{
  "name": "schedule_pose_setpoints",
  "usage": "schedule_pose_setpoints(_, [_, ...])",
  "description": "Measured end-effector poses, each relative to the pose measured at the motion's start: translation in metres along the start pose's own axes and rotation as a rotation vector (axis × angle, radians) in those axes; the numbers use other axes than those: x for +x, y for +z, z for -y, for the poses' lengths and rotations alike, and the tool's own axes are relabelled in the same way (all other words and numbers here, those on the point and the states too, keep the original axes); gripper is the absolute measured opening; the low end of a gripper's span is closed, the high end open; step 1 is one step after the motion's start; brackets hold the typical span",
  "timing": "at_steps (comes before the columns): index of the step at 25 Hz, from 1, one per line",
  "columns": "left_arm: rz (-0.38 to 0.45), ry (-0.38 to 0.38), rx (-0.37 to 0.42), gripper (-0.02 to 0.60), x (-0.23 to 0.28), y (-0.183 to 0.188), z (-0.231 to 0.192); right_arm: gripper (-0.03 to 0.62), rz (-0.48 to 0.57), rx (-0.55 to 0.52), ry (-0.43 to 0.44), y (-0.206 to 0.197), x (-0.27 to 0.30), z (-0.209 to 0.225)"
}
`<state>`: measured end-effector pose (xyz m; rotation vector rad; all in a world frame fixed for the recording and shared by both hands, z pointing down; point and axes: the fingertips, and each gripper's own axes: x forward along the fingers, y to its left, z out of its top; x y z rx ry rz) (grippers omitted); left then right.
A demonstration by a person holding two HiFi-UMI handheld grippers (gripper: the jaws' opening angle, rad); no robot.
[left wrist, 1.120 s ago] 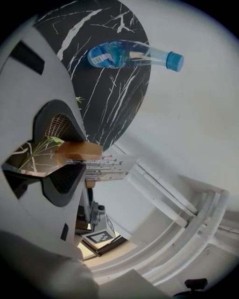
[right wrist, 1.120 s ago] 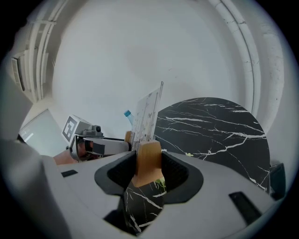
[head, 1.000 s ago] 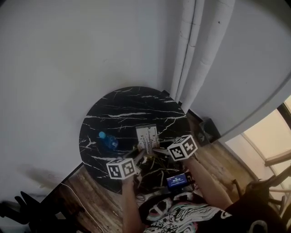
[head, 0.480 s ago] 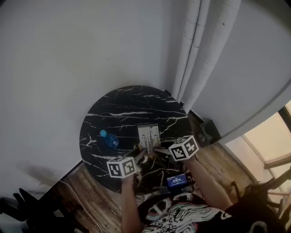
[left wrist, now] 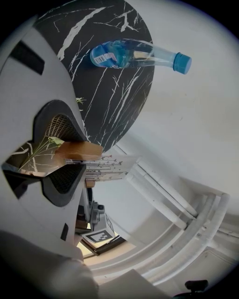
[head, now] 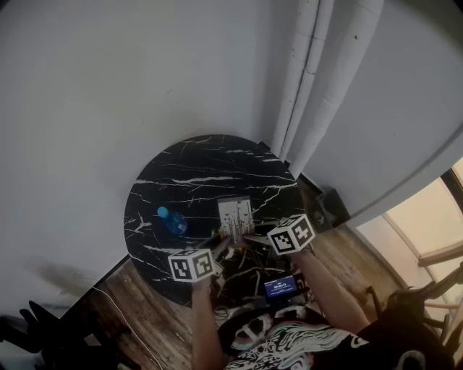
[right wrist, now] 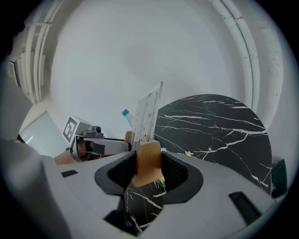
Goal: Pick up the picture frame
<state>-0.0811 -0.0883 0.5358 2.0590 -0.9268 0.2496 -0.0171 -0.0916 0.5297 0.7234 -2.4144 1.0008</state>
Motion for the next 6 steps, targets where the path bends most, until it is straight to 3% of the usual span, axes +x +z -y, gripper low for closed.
schedule_pose_setpoints(6, [0.009, -0.006, -0.005, 0.160, -0.0015, 0.0013, -0.0034, 0.171, 0.003, 0.005, 0.004, 0.0009, 0.0037, -0.0008])
